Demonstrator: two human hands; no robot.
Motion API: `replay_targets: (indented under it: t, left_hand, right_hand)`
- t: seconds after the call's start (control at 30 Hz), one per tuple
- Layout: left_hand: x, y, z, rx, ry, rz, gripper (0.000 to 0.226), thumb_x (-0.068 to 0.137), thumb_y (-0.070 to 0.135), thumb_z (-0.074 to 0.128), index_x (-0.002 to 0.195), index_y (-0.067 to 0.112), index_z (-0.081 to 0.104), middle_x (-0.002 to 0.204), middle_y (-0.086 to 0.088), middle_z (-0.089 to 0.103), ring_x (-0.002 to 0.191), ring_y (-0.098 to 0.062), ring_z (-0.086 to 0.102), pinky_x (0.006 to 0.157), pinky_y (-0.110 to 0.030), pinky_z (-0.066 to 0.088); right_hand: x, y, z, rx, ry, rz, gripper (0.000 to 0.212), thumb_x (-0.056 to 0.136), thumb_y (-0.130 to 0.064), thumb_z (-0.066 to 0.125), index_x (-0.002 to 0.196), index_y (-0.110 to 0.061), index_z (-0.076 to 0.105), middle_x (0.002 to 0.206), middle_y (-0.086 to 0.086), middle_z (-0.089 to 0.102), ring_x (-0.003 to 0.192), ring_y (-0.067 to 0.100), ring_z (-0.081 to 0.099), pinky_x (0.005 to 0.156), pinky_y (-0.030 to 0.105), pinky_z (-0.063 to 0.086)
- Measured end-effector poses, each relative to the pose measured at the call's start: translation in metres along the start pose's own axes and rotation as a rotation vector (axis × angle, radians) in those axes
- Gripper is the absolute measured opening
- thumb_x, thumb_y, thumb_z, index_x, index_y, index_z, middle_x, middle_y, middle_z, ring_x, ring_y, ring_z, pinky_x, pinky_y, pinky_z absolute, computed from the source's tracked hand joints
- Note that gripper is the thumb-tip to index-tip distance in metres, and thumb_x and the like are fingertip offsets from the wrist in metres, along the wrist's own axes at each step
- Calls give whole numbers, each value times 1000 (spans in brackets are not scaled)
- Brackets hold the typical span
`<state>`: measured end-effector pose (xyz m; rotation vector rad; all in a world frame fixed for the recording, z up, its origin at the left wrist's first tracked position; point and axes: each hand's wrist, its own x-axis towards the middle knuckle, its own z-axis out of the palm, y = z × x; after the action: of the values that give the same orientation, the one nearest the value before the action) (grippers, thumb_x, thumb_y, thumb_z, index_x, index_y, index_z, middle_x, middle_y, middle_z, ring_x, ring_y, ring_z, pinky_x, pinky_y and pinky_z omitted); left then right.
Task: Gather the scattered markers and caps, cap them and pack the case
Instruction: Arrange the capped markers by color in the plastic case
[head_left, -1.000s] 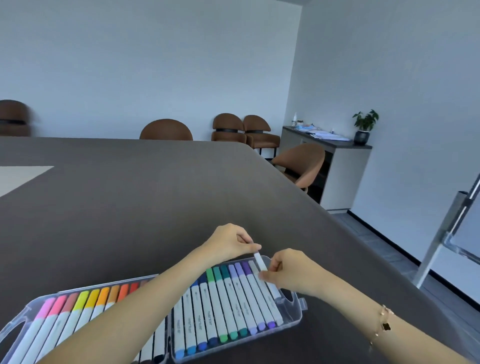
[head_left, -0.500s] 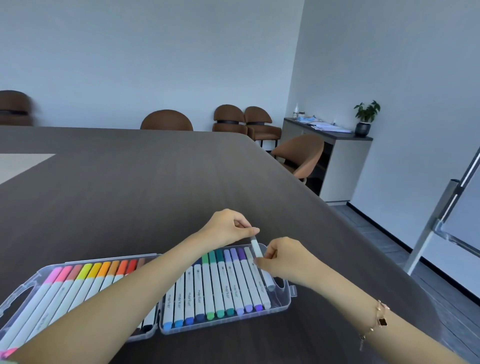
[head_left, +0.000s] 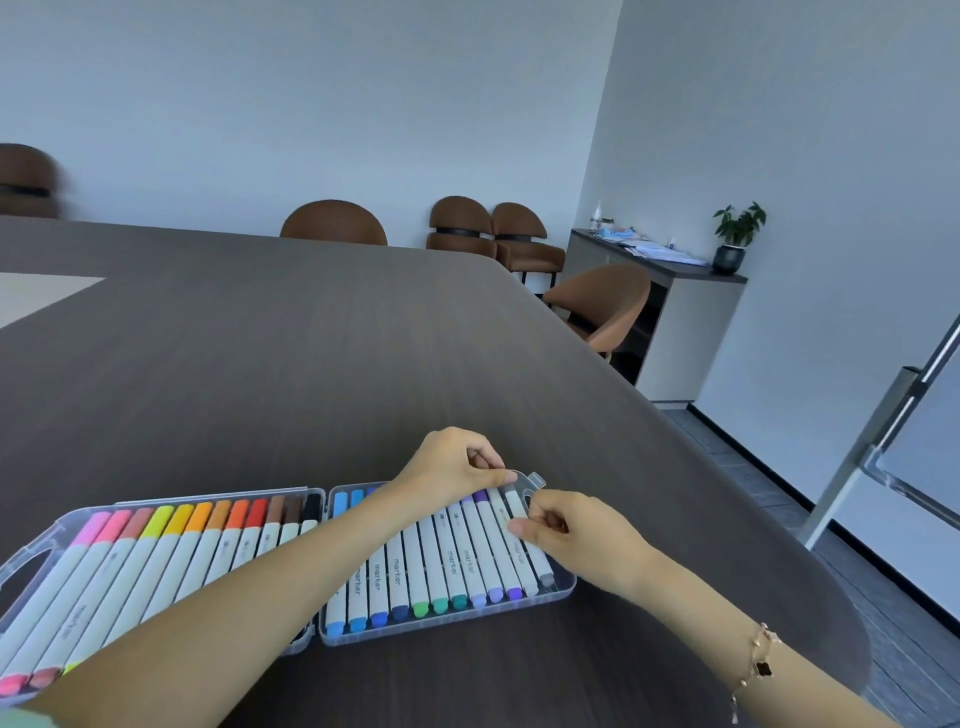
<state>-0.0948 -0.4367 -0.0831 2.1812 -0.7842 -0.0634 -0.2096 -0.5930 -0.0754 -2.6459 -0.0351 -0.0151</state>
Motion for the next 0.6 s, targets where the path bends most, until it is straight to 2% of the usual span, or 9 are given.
replay_targets:
  t: [0.13, 0.23, 0.4, 0.6]
  left_hand:
    - [6, -2, 2, -3, 36, -30, 20, 80, 39, 71, 86, 20, 73, 80, 9, 69, 72, -4, 64, 63, -18, 50]
    - [9, -4, 6, 18, 50, -53, 20, 80, 41, 71, 80, 21, 70, 76, 9, 68, 70, -5, 65, 66, -25, 56]
    - [11, -4, 7, 48, 34, -30, 16, 81, 38, 71, 77, 23, 65, 72, 9, 64, 67, -5, 60, 66, -26, 53]
    - [13, -8, 9, 29, 34, -17, 18, 79, 40, 72, 81, 23, 65, 75, 5, 65, 70, -7, 60, 66, -26, 51]
  right_hand:
    - [9, 10, 5, 112, 50, -8, 38, 89, -48, 56, 73, -15, 46, 63, -7, 46, 59, 6, 38, 60, 25, 36]
    - [11, 15, 8, 149, 64, -24, 37, 89, -47, 57, 75, -14, 47, 64, -7, 47, 60, 5, 39, 62, 25, 38]
    - [6, 13, 9, 21, 112, -87, 34, 90, -45, 55, 71, -20, 44, 64, -5, 47, 58, 6, 39, 57, 18, 34]
    - [4, 13, 11, -48, 182, -122, 33, 91, -47, 54, 73, -20, 45, 66, -6, 47, 61, 8, 41, 58, 18, 35]
